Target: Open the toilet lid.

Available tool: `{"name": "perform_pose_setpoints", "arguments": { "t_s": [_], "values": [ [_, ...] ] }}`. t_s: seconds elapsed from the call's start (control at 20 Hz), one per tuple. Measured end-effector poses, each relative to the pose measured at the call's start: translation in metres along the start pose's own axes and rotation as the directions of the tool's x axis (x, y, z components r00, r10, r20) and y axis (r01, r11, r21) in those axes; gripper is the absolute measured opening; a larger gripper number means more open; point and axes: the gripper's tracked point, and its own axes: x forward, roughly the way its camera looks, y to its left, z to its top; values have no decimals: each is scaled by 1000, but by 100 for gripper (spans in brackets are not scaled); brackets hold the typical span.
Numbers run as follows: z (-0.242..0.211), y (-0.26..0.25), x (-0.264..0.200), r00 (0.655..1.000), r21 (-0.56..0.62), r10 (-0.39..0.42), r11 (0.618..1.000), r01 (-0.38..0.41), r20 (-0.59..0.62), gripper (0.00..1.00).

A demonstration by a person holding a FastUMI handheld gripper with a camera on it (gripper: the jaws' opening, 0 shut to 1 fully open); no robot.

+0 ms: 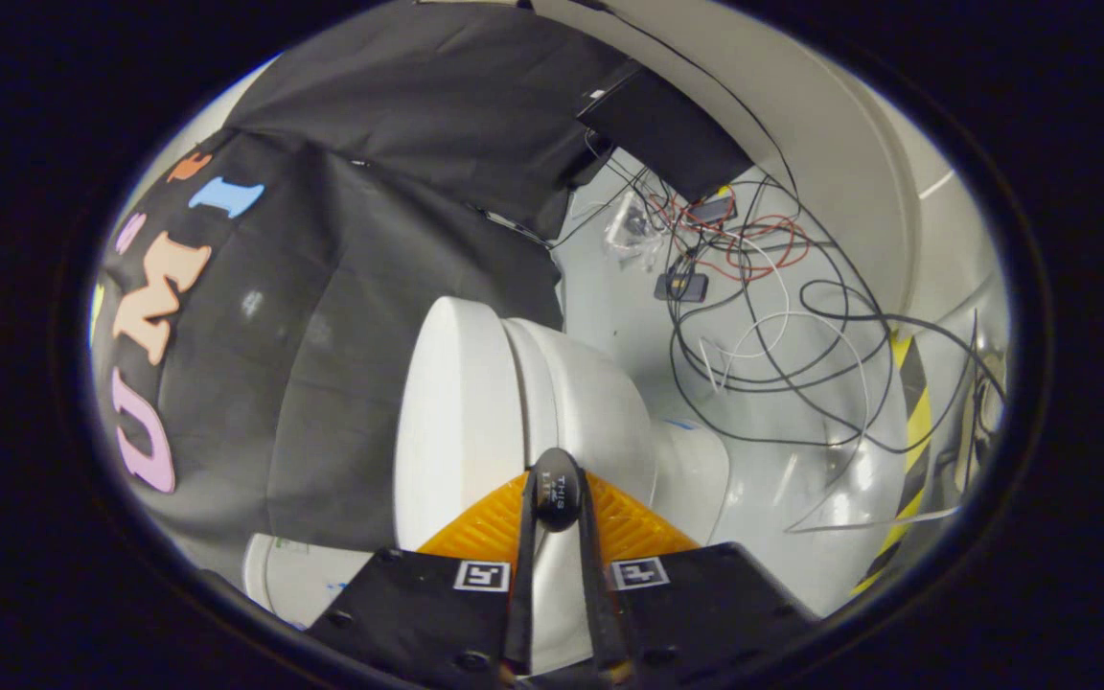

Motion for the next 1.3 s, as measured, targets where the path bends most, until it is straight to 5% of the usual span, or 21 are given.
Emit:
{"name": "perform_pose_setpoints", "arguments": {
  "t_s": [0.05, 0.9, 1.3],
  "values": [
    [-8, 0, 7, 1000, -3, -5, 1000, 5, -27, 12],
    [9, 75, -37, 995, -240, 93, 967, -81, 39, 5],
    [4, 152, -77, 968, -485, 247, 853, -191, 53, 5]
  ]
}}
